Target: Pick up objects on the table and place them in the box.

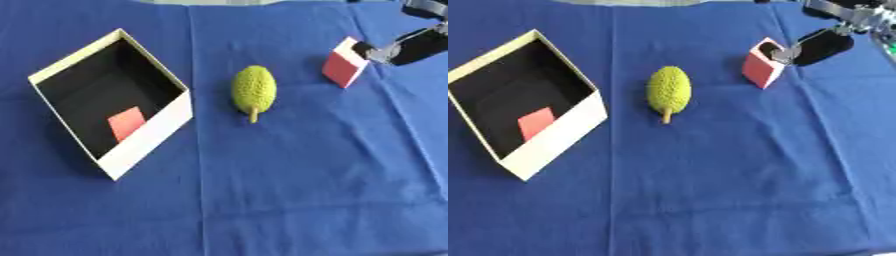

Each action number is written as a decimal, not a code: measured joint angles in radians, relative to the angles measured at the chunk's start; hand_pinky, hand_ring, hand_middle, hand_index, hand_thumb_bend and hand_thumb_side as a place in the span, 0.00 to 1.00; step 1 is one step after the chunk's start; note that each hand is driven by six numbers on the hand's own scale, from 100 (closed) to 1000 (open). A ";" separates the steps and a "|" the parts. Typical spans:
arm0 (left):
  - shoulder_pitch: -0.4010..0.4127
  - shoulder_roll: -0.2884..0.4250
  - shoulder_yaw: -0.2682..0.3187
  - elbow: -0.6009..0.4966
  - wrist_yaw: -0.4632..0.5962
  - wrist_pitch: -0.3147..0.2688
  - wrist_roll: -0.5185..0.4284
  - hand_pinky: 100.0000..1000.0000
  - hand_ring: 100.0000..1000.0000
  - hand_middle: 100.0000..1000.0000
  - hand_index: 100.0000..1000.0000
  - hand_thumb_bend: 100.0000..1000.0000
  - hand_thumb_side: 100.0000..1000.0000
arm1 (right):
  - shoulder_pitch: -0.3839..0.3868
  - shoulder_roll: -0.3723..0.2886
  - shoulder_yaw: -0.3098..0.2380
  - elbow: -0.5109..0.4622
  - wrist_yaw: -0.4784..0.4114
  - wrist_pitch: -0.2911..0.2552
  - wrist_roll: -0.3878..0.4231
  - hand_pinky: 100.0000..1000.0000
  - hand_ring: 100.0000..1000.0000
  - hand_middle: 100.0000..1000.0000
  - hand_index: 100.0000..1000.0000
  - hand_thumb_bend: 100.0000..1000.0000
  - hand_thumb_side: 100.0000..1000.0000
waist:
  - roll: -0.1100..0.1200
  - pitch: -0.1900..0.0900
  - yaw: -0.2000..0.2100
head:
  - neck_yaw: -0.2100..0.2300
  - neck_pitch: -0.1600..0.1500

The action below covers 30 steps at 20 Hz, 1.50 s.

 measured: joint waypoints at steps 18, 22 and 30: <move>-0.002 0.000 -0.001 0.000 0.002 0.001 -0.007 0.67 0.74 0.74 0.82 0.05 0.67 | -0.056 0.026 0.049 0.218 0.080 0.042 0.026 0.86 0.93 0.79 0.96 0.08 0.70 | 0.001 0.005 0.008 | -0.001 0.008; -0.003 0.000 -0.001 0.000 0.004 0.002 -0.010 0.67 0.74 0.74 0.82 0.06 0.67 | -0.070 0.038 0.056 0.244 0.089 0.060 0.020 0.85 0.94 0.80 0.96 0.08 0.87 | 0.001 0.005 0.008 | -0.001 0.008; -0.003 0.000 -0.001 0.000 0.005 0.002 -0.012 0.67 0.74 0.74 0.82 0.06 0.67 | -0.077 0.048 0.058 0.267 0.114 0.100 -0.017 0.85 0.94 0.79 0.95 0.09 1.00 | -0.001 0.005 0.009 | -0.001 0.008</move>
